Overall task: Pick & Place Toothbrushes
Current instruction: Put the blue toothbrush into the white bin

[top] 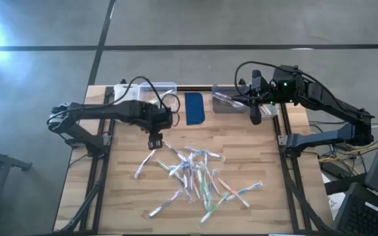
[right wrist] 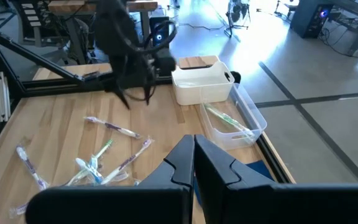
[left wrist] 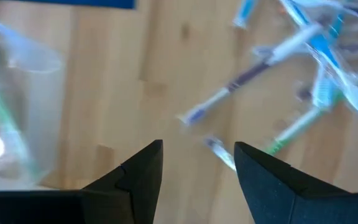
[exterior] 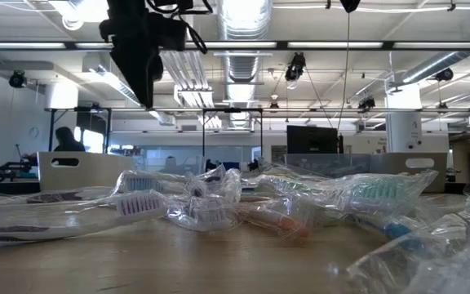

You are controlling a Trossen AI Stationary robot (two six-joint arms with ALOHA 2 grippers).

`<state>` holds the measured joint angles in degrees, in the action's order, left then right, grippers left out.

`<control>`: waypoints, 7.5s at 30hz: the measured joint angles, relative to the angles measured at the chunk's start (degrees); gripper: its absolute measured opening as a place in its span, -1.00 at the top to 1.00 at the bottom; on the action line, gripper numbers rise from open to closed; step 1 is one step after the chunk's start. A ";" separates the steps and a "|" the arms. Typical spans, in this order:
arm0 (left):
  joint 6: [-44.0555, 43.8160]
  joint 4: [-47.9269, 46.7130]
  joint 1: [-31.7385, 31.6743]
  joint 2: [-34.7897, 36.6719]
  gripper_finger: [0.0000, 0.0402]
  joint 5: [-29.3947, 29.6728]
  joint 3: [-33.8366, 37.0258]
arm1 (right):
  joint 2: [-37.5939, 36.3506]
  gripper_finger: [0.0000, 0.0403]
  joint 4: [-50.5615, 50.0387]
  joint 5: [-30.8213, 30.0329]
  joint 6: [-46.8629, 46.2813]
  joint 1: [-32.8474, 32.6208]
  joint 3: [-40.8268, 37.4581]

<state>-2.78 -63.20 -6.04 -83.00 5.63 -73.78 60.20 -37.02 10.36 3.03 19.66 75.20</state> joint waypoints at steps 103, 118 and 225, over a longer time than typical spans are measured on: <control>-39.08 16.87 9.72 -29.57 0.55 -14.90 -8.34 | 0.00 0.96 0.00 0.01 0.00 0.00 0.00; -37.35 15.33 9.63 -29.35 0.98 -19.49 -8.90 | 0.00 0.96 -0.01 0.01 0.00 0.00 0.00; -69.02 28.83 -16.04 -10.58 1.00 -46.33 -30.00 | 3.04 0.76 7.23 -26.83 84.50 -10.58 1.62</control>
<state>-71.80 -34.36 -22.07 -93.58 -40.70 -103.79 63.24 -29.79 -16.47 87.52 9.08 76.82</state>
